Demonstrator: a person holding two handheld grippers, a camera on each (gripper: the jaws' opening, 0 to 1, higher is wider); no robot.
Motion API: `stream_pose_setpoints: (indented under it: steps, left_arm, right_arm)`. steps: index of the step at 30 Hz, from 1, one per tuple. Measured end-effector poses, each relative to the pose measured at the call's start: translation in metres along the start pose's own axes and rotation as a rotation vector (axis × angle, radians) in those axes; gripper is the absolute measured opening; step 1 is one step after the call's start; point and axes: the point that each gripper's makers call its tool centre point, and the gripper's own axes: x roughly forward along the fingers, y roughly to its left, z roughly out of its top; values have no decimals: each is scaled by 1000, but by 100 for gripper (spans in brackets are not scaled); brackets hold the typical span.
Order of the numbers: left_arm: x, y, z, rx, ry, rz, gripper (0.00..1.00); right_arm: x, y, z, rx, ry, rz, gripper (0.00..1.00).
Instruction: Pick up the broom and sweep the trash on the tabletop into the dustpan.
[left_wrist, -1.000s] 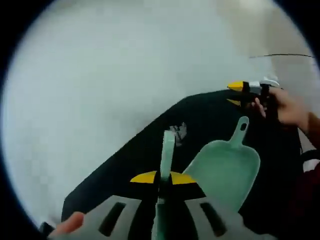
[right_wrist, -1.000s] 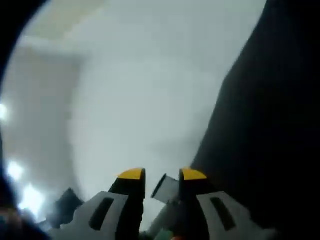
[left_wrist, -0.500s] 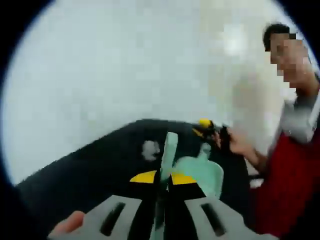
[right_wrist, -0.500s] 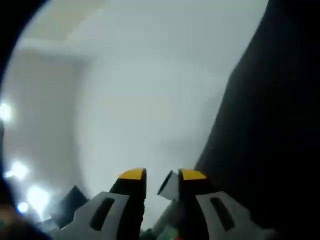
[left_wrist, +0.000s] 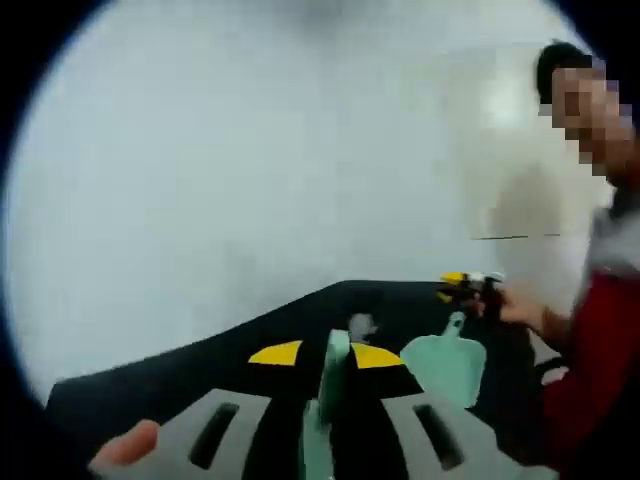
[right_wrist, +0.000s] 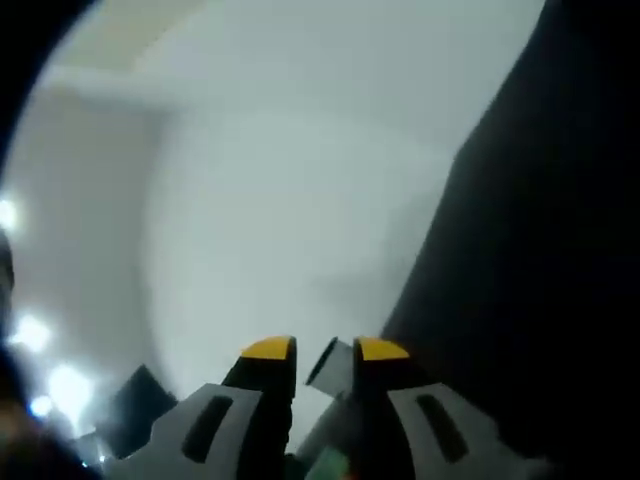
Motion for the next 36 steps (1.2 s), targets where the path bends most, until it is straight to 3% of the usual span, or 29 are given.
stream_pose_setpoints:
  steps: [2, 4, 5, 7, 8, 9, 10, 12, 14, 16, 18, 20, 22, 25, 28, 33, 35, 36]
  left_arm:
    - [9, -6, -19, 90, 98, -112, 16]
    - [21, -11, -30, 88, 127, -211, 12]
    - [23, -20, -40, 67, 181, -290, 10]
    - [27, -33, -41, 93, 154, -420, 11]
    - [22, -49, -37, 59, 123, -541, 12]
    - [20, -60, -34, -36, 105, -641, 14]
    - [24, -50, -35, -42, 113, -645, 15]
    - [27, -51, -31, -115, 84, -727, 14]
    - [28, -51, -31, -118, 81, -778, 15]
    - [21, -60, -29, -154, 85, -888, 15]
    - [18, -61, -28, -181, 78, -946, 16]
    - [19, -52, -21, -225, 43, -964, 16]
    - [20, -48, -22, -214, 51, -975, 17]
    - [14, -62, -22, -200, 62, -1052, 16]
    - [11, -58, -23, -192, 61, -1095, 16]
    - [-8, -48, -12, -174, -56, -1189, 18]
    - [-11, -46, -12, -166, -74, -1198, 20]
    - [-10, -45, -12, -163, -78, -1196, 16]
  right_arm:
    - [0, 0, 0, 0, 1, 2, 25]
    - [0, 0, 0, 3, 0, 3, 25]
    - [0, 0, 1, 2, -2, 2, 25]
    - [1, 0, 1, 2, -5, 2, 25]
    - [1, 0, 1, 2, -7, 3, 25]
    - [1, 0, 1, 0, -7, 3, 24]
    - [1, 0, 1, -2, -7, 3, 24]
    - [2, 2, 0, -7, -6, 2, 24]
    - [2, 1, 0, -10, -4, 3, 24]
    - [2, 1, 0, -11, -3, 4, 24]
    - [2, 2, 0, -14, -4, 11, 24]
    - [2, 3, -1, -26, -2, 11, 24]
    - [2, 3, -1, -26, 0, 13, 24]
    - [2, 3, 0, -27, -1, 13, 24]
    - [2, 4, -1, -31, 0, 14, 24]
    - [2, 4, 0, -34, -4, 13, 24]
    - [3, 5, 0, -29, -3, 17, 24]
    - [3, 5, 1, -27, -4, 18, 24]
